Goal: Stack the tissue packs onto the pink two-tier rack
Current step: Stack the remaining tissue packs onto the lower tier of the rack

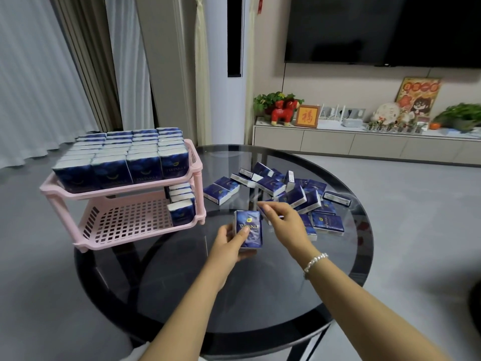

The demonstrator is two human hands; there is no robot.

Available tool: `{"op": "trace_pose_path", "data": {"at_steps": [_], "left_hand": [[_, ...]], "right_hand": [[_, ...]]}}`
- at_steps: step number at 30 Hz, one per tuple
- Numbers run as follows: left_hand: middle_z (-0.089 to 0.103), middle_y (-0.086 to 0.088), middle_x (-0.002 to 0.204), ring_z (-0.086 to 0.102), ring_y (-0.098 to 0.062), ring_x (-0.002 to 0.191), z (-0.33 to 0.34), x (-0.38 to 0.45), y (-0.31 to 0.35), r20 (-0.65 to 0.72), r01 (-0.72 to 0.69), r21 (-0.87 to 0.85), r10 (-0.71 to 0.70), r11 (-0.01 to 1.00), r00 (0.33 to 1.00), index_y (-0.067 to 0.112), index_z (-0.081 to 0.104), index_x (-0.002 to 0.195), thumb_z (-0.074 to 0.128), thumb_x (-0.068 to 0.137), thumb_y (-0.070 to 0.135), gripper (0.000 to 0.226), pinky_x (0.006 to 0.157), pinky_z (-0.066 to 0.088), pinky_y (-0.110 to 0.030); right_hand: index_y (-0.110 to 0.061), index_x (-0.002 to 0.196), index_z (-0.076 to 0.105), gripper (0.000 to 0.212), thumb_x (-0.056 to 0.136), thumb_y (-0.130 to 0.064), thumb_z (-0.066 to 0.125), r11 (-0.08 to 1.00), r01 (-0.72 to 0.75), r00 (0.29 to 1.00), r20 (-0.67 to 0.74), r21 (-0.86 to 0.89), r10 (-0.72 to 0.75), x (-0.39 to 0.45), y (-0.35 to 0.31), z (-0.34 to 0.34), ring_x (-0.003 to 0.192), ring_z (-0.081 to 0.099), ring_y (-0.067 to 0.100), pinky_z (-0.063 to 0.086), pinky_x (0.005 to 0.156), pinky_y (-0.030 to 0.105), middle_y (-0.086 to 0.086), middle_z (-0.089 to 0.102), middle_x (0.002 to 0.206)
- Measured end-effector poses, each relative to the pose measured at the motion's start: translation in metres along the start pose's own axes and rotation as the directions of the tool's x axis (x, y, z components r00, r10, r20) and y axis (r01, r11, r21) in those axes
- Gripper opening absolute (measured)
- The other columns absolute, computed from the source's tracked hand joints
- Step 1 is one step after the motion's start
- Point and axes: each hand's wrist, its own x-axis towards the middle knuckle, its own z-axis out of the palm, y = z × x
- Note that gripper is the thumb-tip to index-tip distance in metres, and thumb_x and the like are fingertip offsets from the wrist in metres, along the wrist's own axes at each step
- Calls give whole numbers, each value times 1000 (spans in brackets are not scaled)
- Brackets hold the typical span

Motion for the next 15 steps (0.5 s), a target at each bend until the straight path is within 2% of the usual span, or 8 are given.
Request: {"op": "trace_pose_path", "data": {"at_steps": [3, 5, 8, 11, 15], "left_hand": [[59, -14, 123, 69, -24, 89, -2, 8, -1, -59, -9, -6, 8, 1000, 998, 7, 44, 130, 59, 92, 19, 43, 78, 59, -37], [59, -13, 122, 69, -23, 89, -3, 13, -1, -98, -19, -15, 17, 1000, 995, 8, 44, 129, 59, 92, 19, 42, 75, 59, -34], [60, -11, 119, 68, -22, 91, -4, 18, 0, -137, -24, -12, 22, 1000, 990, 10, 45, 128, 59, 92, 20, 40, 75, 59, -34], [60, -11, 118, 68, -22, 90, -5, 21, 0, -155, -34, -16, 31, 999, 987, 10, 46, 127, 59, 92, 19, 38, 74, 59, -34], [60, -11, 118, 68, -24, 93, -7, 24, 0, -175, -43, -33, 37, 999, 984, 11, 47, 125, 60, 92, 18, 36, 75, 58, -37]], "right_hand": [[-18, 110, 67, 24, 91, -28, 56, 966, -61, 990, -138, -250, 27, 17, 20, -7, 103, 57, 18, 47, 88, 32, 3, 61, 108], [-18, 117, 64, 33, 90, -36, 57, 878, -111, 986, -164, -466, 37, 24, 30, -10, 111, 51, 25, 43, 94, 39, 6, 60, 114], [-18, 114, 64, 42, 90, -50, 51, 702, -164, 985, -150, -693, 82, 32, 33, -10, 111, 48, 28, 38, 90, 37, 7, 60, 115], [-16, 101, 66, 49, 87, -58, 46, 621, -198, 980, -166, -758, 109, 39, 35, -4, 108, 47, 29, 36, 90, 38, 8, 60, 111], [-15, 108, 62, 54, 83, -62, 50, 579, -246, 969, -173, -778, 179, 46, 34, 6, 116, 43, 30, 34, 97, 41, 9, 57, 119]]}}
